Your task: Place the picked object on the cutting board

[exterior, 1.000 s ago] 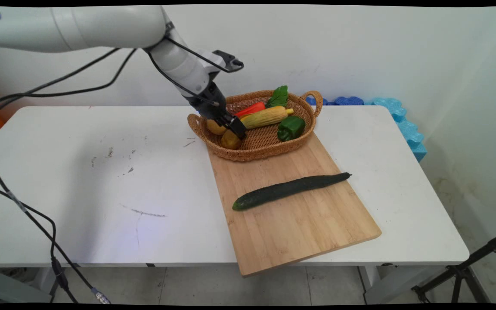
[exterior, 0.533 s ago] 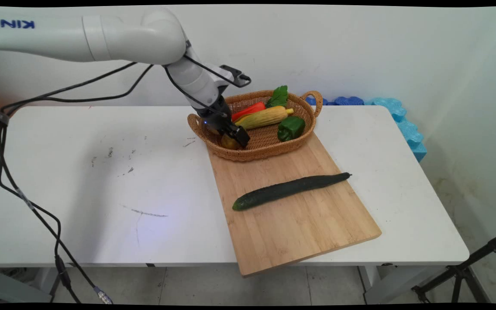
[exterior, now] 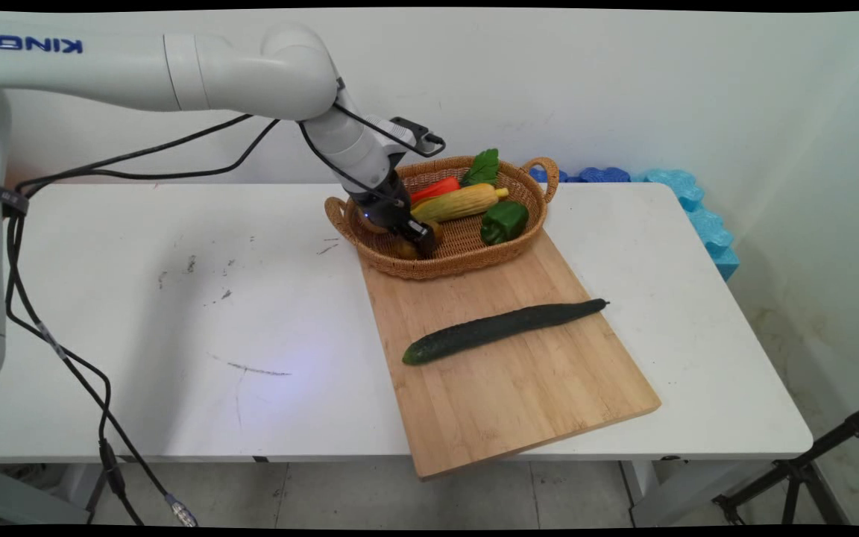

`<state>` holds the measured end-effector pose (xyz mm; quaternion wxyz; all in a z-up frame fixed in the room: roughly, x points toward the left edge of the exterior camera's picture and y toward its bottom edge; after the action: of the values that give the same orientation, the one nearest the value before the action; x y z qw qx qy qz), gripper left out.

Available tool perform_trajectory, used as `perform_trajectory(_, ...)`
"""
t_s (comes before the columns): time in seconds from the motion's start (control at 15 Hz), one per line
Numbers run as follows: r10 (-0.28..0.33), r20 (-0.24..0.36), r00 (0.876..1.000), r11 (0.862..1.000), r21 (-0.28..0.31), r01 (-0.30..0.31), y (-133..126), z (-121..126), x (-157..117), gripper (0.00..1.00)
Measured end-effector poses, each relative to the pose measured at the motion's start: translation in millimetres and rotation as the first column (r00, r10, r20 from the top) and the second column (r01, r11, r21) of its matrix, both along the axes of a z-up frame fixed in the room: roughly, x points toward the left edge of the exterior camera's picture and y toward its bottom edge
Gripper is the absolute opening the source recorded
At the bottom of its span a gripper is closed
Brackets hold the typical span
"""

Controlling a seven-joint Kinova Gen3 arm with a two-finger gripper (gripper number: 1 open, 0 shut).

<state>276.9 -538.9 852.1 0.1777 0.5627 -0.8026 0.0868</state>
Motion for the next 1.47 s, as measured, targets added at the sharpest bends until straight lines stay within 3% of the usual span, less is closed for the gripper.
perform_trajectory(0.2, -0.043, -0.008, 0.999, 0.999, -0.027, 0.043, 2.1, 21.5, -1.2, 0.00)
perform_trajectory(0.67, -0.154, -0.050, 0.987, 0.983, -0.112, 0.148, 21.1, 114.5, -6.1, 0.00)
perform_trajectory(1.0, -0.224, -0.108, 0.969, 0.965, -0.165, 0.205, 46.2, 177.5, -36.6, 0.00)
perform_trajectory(1.2, -0.274, -0.133, 0.952, 0.952, -0.175, 0.250, 63.6, 190.0, -71.9, 0.00)
perform_trajectory(1.47, -0.305, -0.142, 0.942, 0.945, -0.168, 0.281, 76.5, 183.0, -100.2, 0.00)
